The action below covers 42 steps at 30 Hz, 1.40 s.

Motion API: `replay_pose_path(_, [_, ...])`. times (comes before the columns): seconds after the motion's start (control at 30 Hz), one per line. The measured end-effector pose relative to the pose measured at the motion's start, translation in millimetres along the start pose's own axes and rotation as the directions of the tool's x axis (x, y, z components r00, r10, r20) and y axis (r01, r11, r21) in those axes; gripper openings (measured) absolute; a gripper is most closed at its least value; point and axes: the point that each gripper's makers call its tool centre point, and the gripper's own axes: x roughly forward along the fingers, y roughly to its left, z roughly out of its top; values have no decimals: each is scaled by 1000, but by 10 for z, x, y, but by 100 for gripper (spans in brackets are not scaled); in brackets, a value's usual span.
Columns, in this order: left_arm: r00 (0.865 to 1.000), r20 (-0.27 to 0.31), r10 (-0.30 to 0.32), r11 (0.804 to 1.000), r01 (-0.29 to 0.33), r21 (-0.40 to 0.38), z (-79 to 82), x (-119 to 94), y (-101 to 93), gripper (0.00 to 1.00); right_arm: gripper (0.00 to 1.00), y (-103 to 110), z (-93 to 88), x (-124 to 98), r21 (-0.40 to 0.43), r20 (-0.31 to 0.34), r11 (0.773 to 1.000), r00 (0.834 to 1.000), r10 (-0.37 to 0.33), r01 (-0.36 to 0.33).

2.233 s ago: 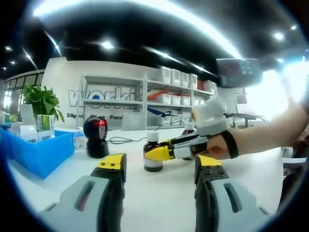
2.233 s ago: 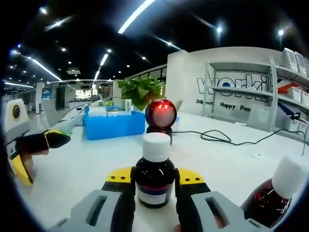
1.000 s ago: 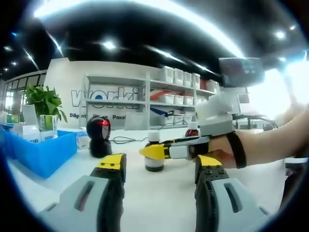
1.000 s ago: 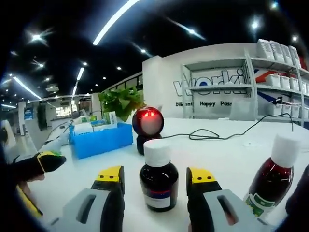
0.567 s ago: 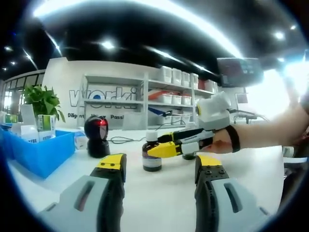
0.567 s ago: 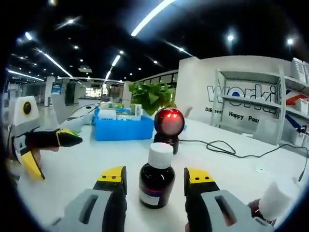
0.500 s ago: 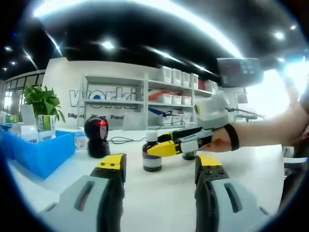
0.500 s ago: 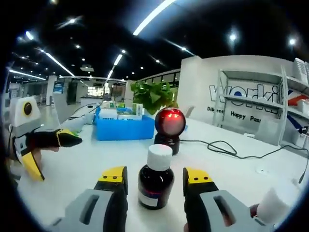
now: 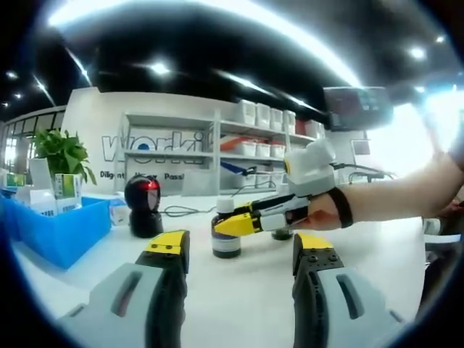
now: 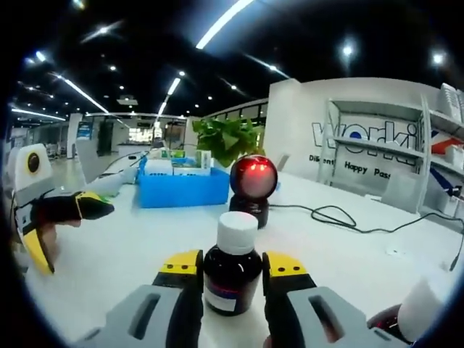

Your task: Rotate the medicine bottle to make it face forward pick up the medicine bottle inspect the drug traceability code place the medicine on the table

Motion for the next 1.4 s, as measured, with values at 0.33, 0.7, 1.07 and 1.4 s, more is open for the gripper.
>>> replay_pose_path(0.33, [1000, 0, 9, 1000, -9, 6, -1, 0, 19, 48, 26, -38, 2, 26, 30, -17, 988, 989, -148, 149])
replay_pose_path(0.7, [1000, 17, 25, 1000, -25, -1, 32, -16, 61, 48, 26, -29, -11, 16, 81, -36, 929, 933, -359, 361])
replay_pose_path(1.07, [1000, 15, 19, 1000, -19, -2, 30, -16, 37, 48, 31, 15, -95, 4, 146, -38, 940, 951, -307, 309])
replay_pose_path(1.4, [1000, 7, 2, 1000, -2, 3, 13, -4, 16, 48, 36, 25, -166, -72, 22, -6, 991, 992, -129, 129])
